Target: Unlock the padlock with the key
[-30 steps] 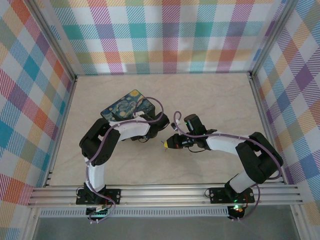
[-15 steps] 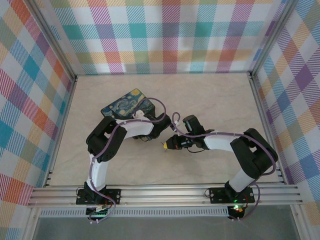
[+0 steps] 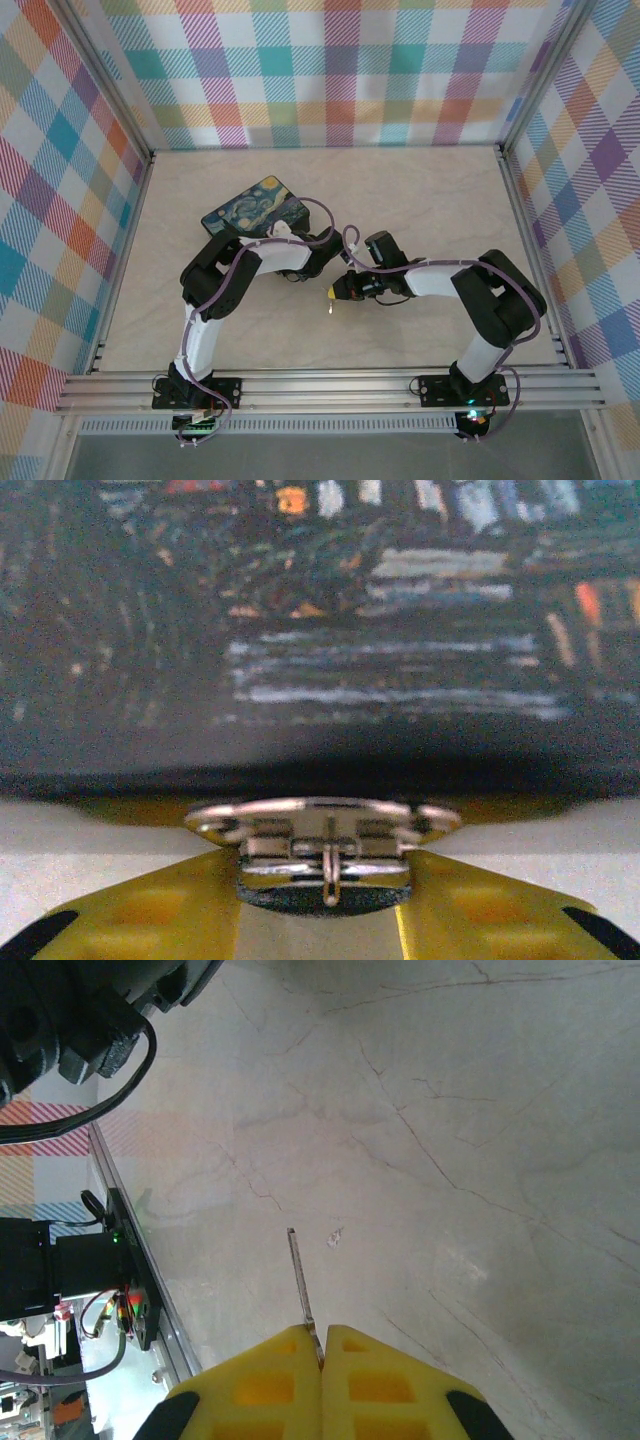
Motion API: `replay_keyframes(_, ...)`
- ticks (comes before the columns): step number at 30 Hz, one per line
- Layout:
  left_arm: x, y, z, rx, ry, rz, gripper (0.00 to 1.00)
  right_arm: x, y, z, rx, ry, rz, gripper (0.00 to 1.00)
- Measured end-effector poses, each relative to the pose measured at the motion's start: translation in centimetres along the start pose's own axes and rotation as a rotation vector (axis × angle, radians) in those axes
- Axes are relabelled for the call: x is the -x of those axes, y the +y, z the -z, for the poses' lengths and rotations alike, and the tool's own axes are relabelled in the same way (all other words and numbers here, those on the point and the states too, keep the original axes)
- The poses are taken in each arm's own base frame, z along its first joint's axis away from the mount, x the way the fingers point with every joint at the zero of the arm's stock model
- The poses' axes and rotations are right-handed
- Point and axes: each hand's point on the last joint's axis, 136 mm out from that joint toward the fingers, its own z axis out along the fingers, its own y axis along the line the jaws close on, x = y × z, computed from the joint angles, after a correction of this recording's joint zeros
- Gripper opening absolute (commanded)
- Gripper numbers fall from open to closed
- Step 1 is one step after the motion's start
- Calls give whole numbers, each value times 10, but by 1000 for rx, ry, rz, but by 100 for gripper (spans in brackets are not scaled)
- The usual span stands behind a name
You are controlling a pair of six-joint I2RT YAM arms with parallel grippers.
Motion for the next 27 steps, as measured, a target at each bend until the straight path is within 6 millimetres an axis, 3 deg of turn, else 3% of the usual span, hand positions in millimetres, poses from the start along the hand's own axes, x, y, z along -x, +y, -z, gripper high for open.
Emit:
replay_keyframes(4,1,-1,-1,-1,-12,3,32,1,-1,1,0,-2,-1,0)
replay_keyframes(18,2,-1,-1,-2,-17,-37,0,0,-1,1,-4,7,-2,0)
replay_keyframes(27,-3,3,10,-34,71,-102,0,2,3,3,5,7,21,0)
